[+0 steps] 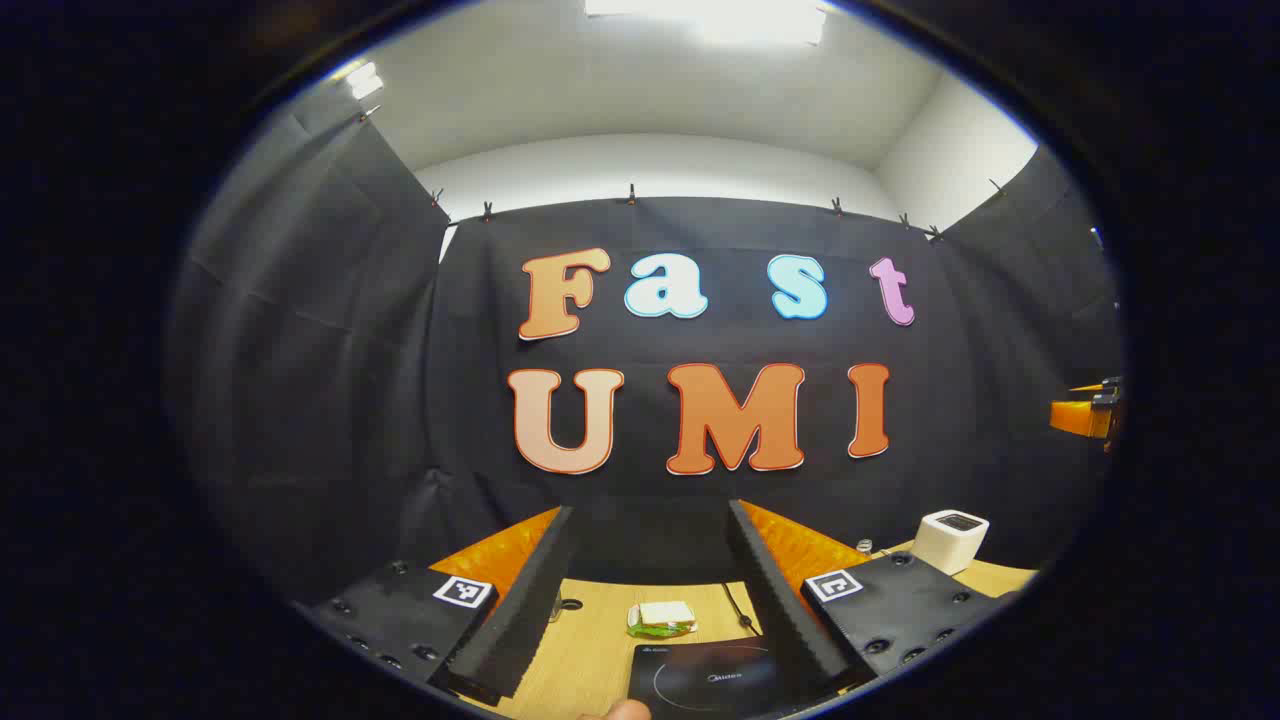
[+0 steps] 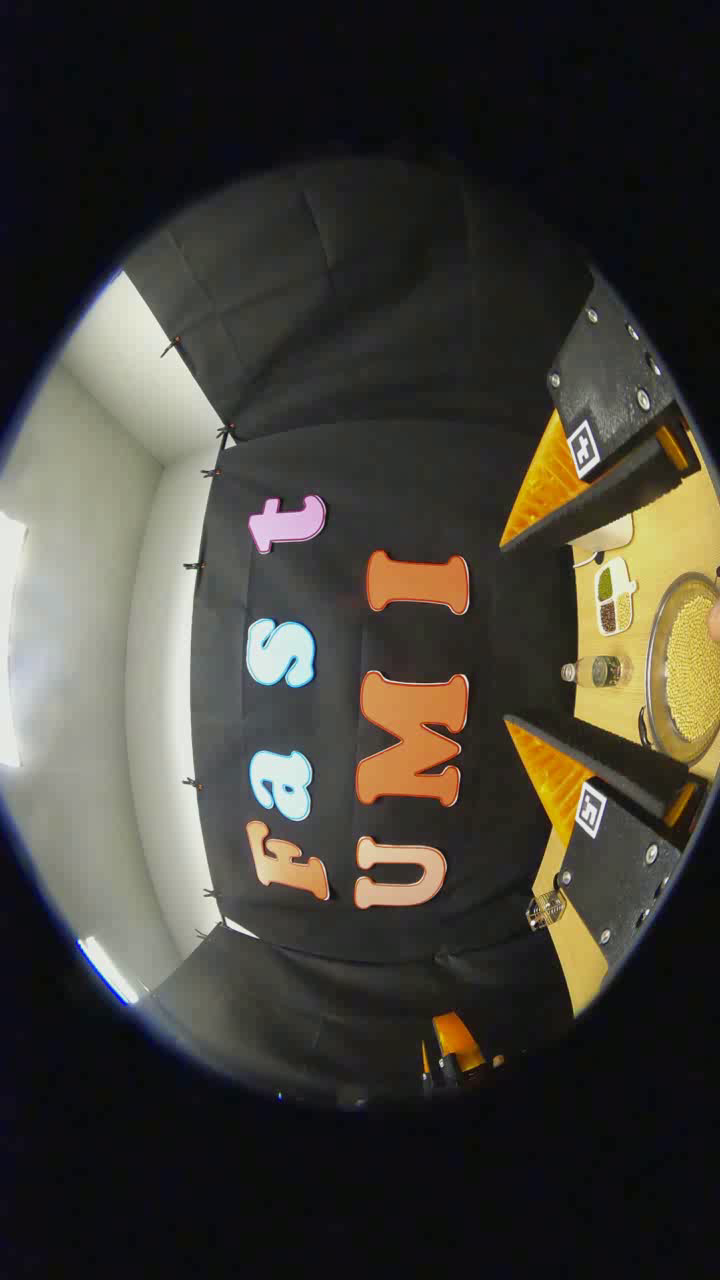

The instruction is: First push the handle of the pot to place it horizontally, then grasp the pot with both hands and set it on the induction cooktop.

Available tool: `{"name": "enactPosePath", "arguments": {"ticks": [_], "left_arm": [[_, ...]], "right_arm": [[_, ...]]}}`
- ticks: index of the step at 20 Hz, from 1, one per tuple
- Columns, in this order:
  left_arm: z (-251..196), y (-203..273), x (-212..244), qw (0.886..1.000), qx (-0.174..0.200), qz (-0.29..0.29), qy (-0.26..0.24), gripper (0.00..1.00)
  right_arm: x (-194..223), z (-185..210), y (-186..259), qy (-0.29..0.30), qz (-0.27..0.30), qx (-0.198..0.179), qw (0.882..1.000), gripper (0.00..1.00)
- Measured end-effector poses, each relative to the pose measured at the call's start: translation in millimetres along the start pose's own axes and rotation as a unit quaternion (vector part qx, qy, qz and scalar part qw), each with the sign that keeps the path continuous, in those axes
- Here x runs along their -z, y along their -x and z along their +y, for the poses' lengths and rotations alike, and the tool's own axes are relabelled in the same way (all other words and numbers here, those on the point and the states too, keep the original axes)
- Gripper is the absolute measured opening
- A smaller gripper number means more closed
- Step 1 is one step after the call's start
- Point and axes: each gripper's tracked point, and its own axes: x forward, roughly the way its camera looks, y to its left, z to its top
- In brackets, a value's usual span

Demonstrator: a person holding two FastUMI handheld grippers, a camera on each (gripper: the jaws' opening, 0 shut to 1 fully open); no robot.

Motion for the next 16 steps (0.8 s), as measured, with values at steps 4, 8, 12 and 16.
{"name": "enactPosePath", "arguments": {"ticks": [4,8,12,16], "left_arm": [[-3.8,-2.7,1.3,1.0,-0.001,-0.002,-0.008,0.98],[-8.4,-1.3,2.2,1.0,0.001,-0.003,-0.008,0.92],[-4.6,-0.7,4.7,1.0,-0.002,-0.001,-0.009,0.92],[-0.5,3.6,5.0,1.0,-0.007,-0.002,-0.011,0.92]], "right_arm": [[2.9,-2.8,-2.7,-0.002,0.004,0.0,1.0,0.95],[2.2,-3.2,-3.7,-0.003,0.002,-0.002,1.0,0.95],[5.0,-1.4,-3.2,0.002,0.007,-0.004,1.0,0.95],[10.5,2.7,-3.7,0.007,0.015,-0.009,1.0,0.95]]}}
